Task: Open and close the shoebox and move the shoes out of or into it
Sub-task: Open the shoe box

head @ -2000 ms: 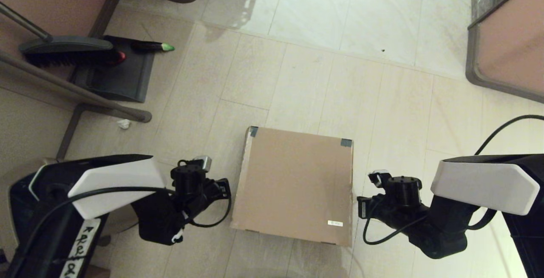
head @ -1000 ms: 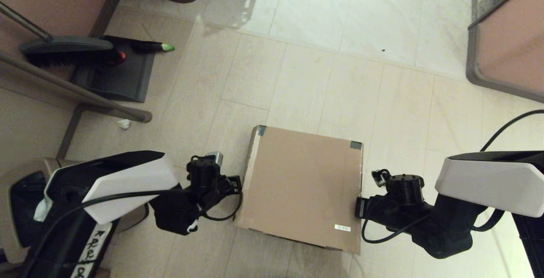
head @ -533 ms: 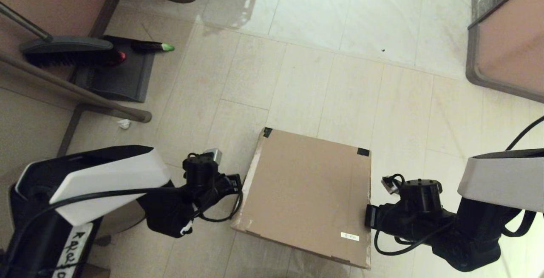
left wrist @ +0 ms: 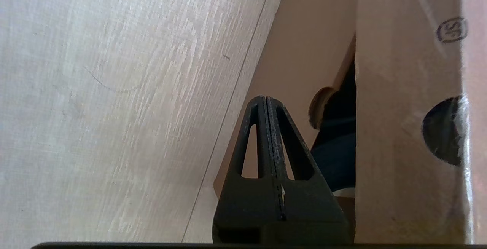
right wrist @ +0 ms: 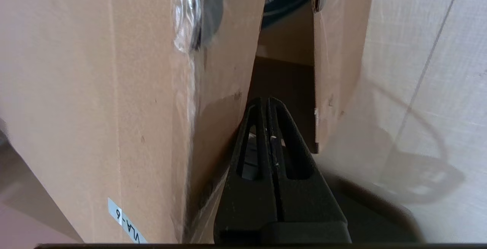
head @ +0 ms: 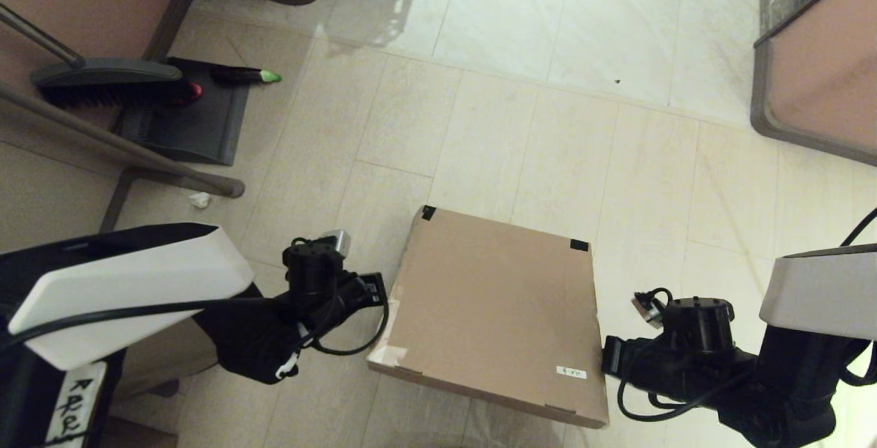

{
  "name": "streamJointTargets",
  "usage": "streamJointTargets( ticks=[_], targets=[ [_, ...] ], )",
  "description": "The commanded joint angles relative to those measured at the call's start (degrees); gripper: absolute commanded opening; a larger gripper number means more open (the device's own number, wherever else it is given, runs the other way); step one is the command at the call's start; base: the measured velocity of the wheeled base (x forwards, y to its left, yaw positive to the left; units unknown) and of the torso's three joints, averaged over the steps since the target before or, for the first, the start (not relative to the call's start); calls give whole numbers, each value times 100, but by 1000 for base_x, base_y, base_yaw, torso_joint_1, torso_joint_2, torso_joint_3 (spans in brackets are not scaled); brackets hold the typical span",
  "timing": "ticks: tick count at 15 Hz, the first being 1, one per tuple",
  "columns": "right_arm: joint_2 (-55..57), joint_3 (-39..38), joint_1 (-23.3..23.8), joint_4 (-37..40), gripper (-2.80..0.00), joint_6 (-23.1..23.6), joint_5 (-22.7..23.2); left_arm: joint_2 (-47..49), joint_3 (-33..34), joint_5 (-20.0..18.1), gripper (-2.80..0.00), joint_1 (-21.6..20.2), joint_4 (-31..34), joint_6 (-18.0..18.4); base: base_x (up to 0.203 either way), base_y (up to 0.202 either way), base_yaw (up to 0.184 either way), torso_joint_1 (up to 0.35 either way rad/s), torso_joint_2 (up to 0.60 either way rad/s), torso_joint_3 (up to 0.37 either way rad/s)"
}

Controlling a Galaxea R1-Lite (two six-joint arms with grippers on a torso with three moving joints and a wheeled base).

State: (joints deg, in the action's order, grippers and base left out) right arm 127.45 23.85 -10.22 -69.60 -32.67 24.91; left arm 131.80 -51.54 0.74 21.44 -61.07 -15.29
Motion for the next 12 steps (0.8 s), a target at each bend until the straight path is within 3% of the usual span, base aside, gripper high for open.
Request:
streamJointTargets(
  ticks=[1, 3, 6, 12],
  targets=[
    [-18, -135, 2, -306, -280, -186, -3, -78, -5, 22, -280, -46, -36, -9, 0, 0, 0, 0, 0, 0],
    [-25, -444, -12, -735, -280, -544, 187, -93, 7, 148, -280, -70, -36, -9, 0, 0, 0, 0, 0, 0],
    [-27, -877, -42, -1277, -280, -652, 630, -94, 0, 189, -280, -70, -36, -18, 0, 0, 0, 0, 0, 0],
    [-133, -1067, -68, -1301, -280, -661, 999, -123, -197, 489, -280, -203, -61, -53, 0, 0, 0, 0, 0, 0]
  ],
)
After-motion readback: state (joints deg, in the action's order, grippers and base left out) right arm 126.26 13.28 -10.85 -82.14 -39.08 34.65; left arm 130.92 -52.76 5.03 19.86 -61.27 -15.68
